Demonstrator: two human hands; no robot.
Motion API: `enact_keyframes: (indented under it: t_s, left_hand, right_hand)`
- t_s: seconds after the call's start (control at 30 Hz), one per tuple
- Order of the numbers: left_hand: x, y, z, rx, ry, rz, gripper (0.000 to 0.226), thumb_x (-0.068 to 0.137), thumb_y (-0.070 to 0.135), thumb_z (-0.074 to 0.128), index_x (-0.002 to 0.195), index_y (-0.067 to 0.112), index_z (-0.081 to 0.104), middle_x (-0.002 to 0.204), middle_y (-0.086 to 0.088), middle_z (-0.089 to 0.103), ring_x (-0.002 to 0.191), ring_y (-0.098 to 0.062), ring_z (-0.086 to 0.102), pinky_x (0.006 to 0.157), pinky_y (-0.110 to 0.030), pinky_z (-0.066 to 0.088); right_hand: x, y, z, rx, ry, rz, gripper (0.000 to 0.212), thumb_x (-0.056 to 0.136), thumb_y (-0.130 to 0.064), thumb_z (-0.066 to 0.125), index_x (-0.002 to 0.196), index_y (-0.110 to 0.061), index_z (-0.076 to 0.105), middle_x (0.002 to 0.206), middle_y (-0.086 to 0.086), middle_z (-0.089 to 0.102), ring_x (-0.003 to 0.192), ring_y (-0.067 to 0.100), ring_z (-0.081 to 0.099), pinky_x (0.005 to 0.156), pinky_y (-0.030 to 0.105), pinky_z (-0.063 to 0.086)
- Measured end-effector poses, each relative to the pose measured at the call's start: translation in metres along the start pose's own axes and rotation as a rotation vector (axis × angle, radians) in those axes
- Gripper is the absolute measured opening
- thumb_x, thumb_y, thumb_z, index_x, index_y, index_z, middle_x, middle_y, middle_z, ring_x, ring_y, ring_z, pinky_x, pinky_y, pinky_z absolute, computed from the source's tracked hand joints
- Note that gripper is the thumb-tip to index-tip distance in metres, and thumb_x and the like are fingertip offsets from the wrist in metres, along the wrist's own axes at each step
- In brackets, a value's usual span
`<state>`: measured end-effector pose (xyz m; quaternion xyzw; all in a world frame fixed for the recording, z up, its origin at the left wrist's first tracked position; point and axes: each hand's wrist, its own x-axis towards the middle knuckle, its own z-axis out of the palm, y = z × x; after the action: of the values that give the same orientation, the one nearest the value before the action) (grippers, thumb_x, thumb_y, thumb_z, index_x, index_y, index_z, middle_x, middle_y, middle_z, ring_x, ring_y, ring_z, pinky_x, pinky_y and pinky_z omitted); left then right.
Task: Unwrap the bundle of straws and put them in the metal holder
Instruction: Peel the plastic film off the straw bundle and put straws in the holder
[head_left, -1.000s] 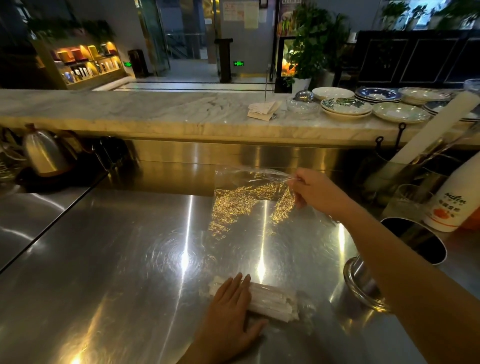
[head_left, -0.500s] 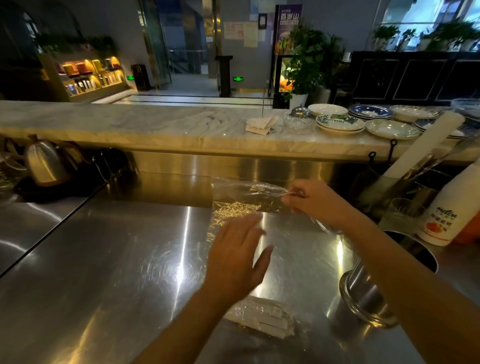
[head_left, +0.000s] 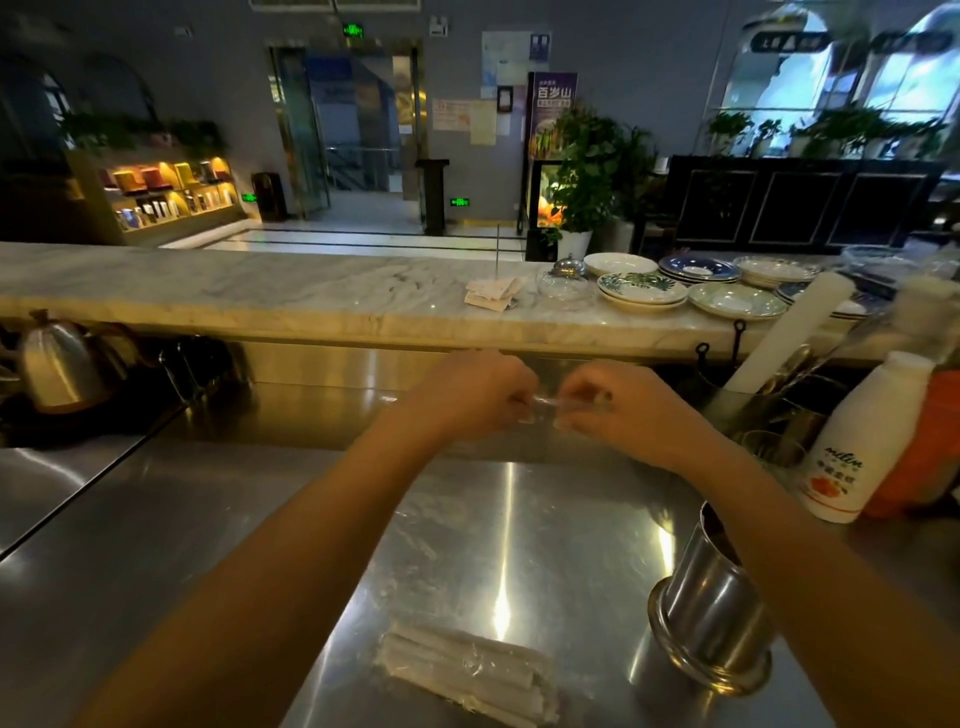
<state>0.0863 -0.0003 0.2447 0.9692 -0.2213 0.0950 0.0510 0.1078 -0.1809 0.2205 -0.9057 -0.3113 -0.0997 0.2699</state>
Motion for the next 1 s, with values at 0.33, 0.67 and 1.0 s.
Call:
enact_keyframes:
  t_s: [0.33, 0.67, 1.0]
  left_hand:
    - [-0.01, -0.028, -0.015, -0.262, 0.117, -0.096, 0.008, 0.085, 0.018, 0.061, 0.077, 0.02, 0.063, 0.071, 0.01, 0.06, 0.07, -0.009, 0.057, 0.066, -0.025, 0.047]
    - [-0.01, -0.031, -0.027, -0.381, 0.105, -0.025, 0.055, 0.07, 0.048, 0.07, 0.118, 0.035, 0.046, 0.116, 0.015, 0.049, 0.103, -0.001, 0.044, 0.073, -0.014, 0.034]
    - [0.028, 0.032, -0.055, -0.289, -0.018, 0.102, 0.033, 0.076, 0.028, 0.071, 0.106, 0.023, 0.058, 0.084, 0.012, 0.06, 0.08, -0.008, 0.059, 0.083, -0.036, 0.051]
  right_hand:
    - [-0.046, 0.033, 0.039, 0.929, 0.244, 0.268, 0.081, 0.054, -0.038, 0.076, 0.127, -0.027, 0.042, 0.114, -0.004, 0.063, 0.101, 0.011, 0.062, 0.076, 0.025, 0.054]
    - [-0.043, 0.019, 0.063, 0.891, 0.396, 0.206, 0.013, 0.077, 0.0, 0.065, 0.077, -0.012, 0.069, 0.062, -0.003, 0.072, 0.06, 0.009, 0.067, 0.058, 0.017, 0.054]
    - [-0.033, 0.012, 0.047, 0.932, 0.338, 0.139, 0.013, 0.075, -0.001, 0.065, 0.077, -0.013, 0.07, 0.065, -0.001, 0.073, 0.063, 0.013, 0.069, 0.059, 0.017, 0.054]
